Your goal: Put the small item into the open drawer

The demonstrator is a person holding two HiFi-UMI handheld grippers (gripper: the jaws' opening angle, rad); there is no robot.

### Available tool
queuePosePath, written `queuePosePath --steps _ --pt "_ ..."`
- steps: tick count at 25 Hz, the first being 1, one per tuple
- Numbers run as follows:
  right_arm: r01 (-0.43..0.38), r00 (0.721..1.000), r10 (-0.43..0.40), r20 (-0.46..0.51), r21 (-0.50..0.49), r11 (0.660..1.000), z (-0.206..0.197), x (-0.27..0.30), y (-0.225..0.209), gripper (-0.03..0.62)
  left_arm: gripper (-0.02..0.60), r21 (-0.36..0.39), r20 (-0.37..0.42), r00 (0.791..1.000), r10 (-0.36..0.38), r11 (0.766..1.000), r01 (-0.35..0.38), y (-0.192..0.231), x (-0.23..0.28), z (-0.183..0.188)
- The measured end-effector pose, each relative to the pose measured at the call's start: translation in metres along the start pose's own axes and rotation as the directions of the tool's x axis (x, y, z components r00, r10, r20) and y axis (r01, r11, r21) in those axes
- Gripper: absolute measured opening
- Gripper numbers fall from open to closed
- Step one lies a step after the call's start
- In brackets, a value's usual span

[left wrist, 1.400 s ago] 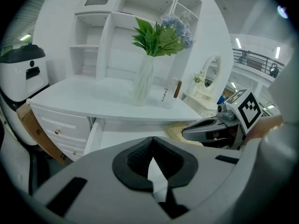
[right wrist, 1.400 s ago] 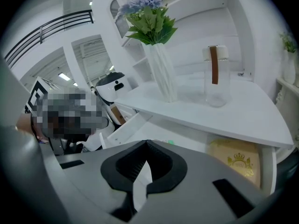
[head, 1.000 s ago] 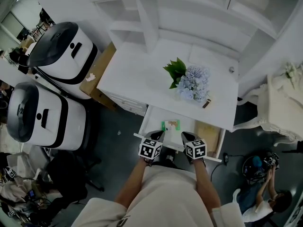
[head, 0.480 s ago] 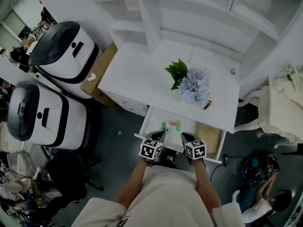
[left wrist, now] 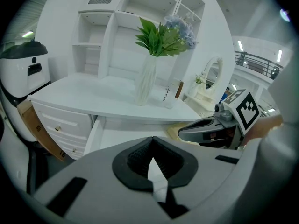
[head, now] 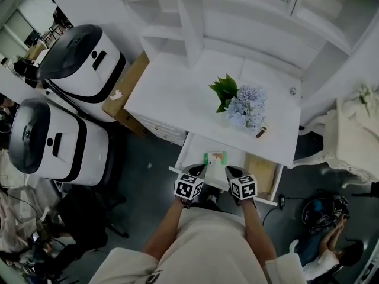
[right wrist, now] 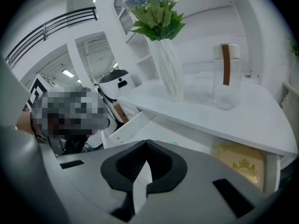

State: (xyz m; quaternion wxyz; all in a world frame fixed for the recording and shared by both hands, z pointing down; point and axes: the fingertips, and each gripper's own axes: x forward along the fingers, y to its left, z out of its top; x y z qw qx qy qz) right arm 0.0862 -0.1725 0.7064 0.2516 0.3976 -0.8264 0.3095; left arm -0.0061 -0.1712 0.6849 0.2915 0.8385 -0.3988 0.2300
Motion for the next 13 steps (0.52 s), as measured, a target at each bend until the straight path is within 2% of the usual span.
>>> queuePosePath --steps 13 --pt "-0.02 1.0 0.02 -0.003 -0.049 0.999 0.008 0.01 0.016 0.023 0.017 -0.022 0.012 1.0 0.012 1.0 -0.012 0.01 -0.01 -0.003"
